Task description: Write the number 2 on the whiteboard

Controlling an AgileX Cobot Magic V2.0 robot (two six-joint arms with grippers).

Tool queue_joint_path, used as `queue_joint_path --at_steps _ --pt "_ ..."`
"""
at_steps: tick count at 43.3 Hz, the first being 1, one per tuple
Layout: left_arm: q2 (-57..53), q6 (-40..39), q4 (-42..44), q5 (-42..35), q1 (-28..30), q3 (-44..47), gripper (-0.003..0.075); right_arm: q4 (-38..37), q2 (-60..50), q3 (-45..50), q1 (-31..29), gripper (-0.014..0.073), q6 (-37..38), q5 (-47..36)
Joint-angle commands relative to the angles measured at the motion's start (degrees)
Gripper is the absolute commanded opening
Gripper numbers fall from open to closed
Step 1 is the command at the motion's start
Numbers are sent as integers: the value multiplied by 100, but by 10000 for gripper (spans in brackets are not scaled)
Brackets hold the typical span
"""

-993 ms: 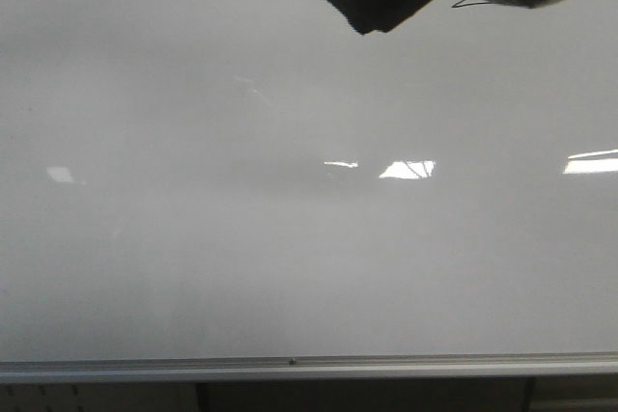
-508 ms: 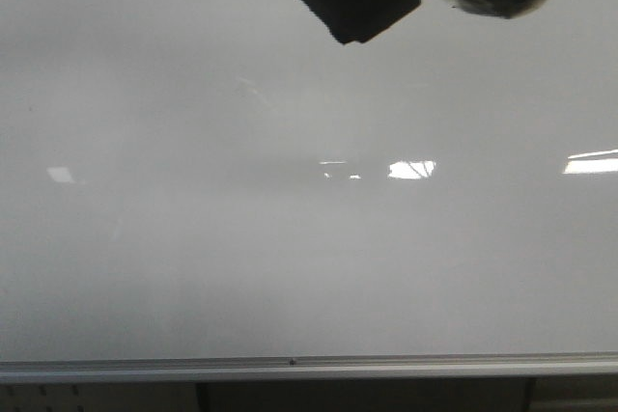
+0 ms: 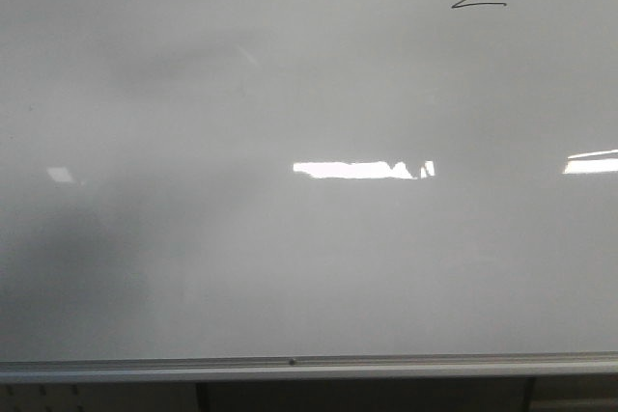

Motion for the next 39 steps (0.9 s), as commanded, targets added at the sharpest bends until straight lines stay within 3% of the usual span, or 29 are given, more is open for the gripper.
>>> queue_joint_path --at_steps 1,9,14,17,24,39 --pt "-467 -188 10 -772 480 289 -19 -4 -64 -171 -42 485 14 -285" --pt "-919 -466 -18 -1939 1651 1365 -20 -4 -64 -171 -42 485 14 -404" --pt "-981 -856 -49 -3064 2307 2037 -20 -4 -64 -171 -42 485 14 -480" --pt "-956 -893 -300 -4147 2654 2529 -20 1 -64 -171 -42 485 14 -543" --pt "-658 -893 -675 -5710 2759 3103 -20 1 -64 -171 -42 485 14 -627" --pt "531 -893 -966 -7237 2759 3145 -19 1 -64 -171 -42 485 14 -662"
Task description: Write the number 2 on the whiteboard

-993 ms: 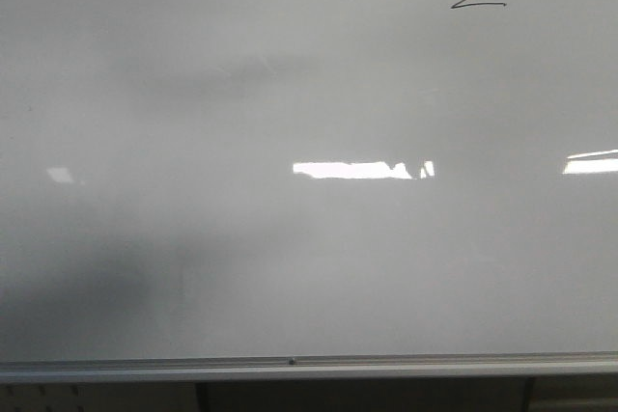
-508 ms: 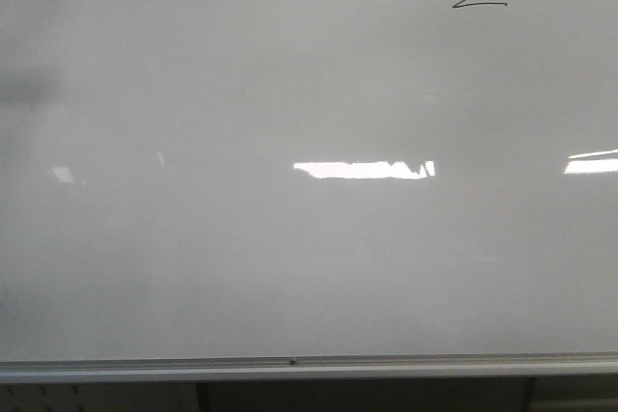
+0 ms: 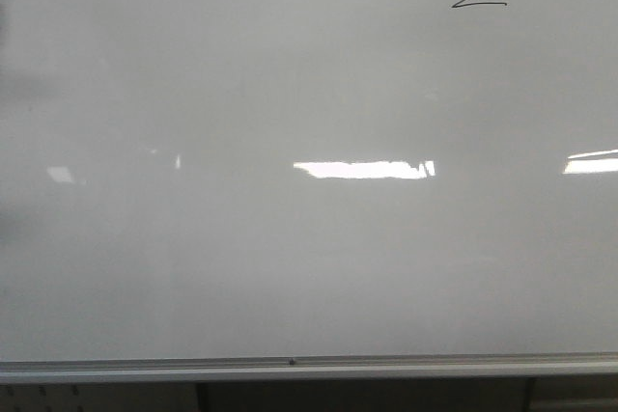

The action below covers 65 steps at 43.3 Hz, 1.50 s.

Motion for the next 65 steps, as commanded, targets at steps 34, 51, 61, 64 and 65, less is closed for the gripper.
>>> queue_joint_path --at_steps 34,51,61,64,65 --pt "896 -51 119 -833 3 -579 358 11 -64 -171 -42 485 -15 -332" --pt "874 -40 1105 527 12 -1308 358 11 -64 -171 -42 485 -17 -264" --pt "571 -32 1342 2028 12 -1740 358 5 -125 -171 -42 485 303 -95" --pt "359 -32 1360 2750 12 -1868 358 -72 -224 -171 -42 485 655 -75" --pt "287 -32 1360 2974 12 -1907 358 -106 -261 -171 -42 485 781 -75"
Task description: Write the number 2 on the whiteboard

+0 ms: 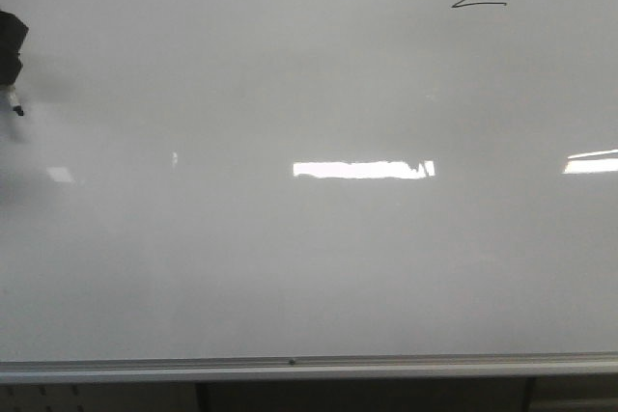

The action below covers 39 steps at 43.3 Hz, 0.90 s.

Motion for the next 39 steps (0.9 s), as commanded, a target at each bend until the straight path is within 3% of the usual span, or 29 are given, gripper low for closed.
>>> queue_joint_path --at_steps 1,6,20,39 --pt "-571 -23 25 759 2 -360 358 -134 -254 -171 -42 485 532 -173" --pt "-1085 -23 -2 1800 2 -512 358 -311 -555 -155 -42 485 1096 -174" --pt "-2880 -23 -605 3514 2 -510 357 -319 -1679 640 -42 485 1206 -501" --pt "-4680 105 -682 3666 2 332 357 -1104 -2655 1314 -42 485 2045 -465"
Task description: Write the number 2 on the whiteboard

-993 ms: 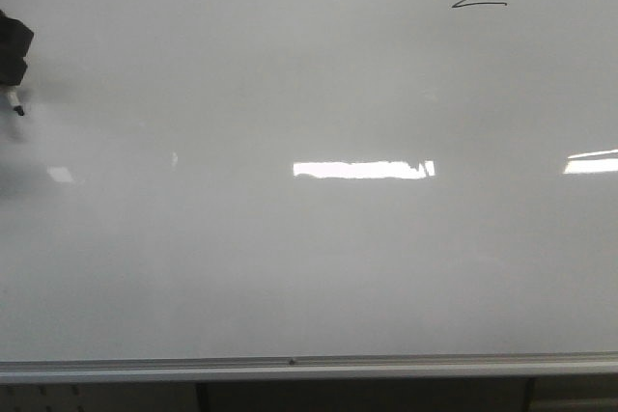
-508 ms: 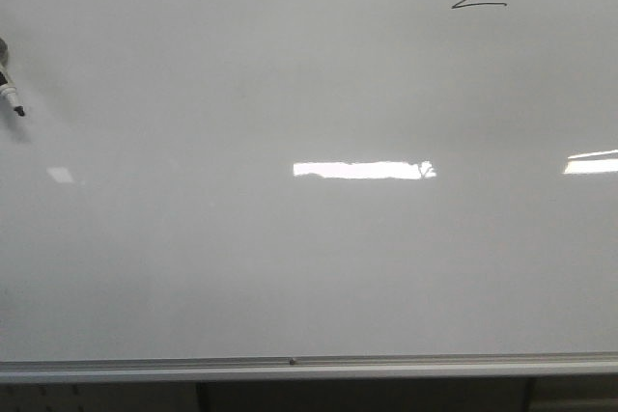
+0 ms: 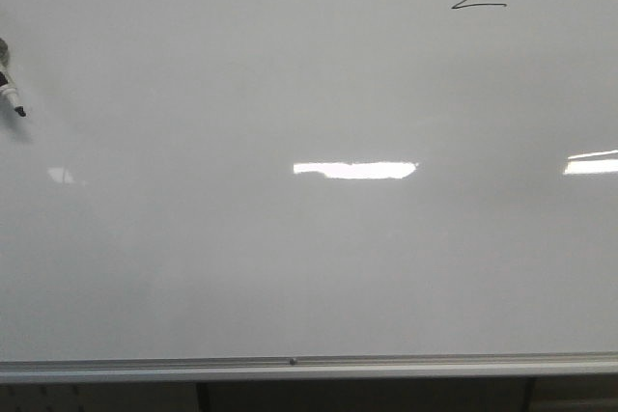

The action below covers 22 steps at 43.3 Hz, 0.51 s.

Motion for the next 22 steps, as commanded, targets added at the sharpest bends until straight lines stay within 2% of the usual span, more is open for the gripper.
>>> queue_joint_path --at_steps 1,5,8,12,19,22 --pt "-169 3 -76 -377 2 12 357 -153 -35 -115 -42 485 67 -360" --pt "-197 8 41 -410 2 96 352 -153 -28 -115 -42 485 67 -366" --pt "-197 8 158 -410 2 95 320 -153 -28 -115 -42 459 67 -379" --pt "-197 8 300 -410 2 95 234 -147 -28 -115 -42 346 67 -405" --pt "-197 8 315 -424 2 95 51 -147 -28 -115 -42 72 67 -454" --pt "-197 8 315 -426 2 95 -15 -147 -28 -115 -42 -20 67 -454"
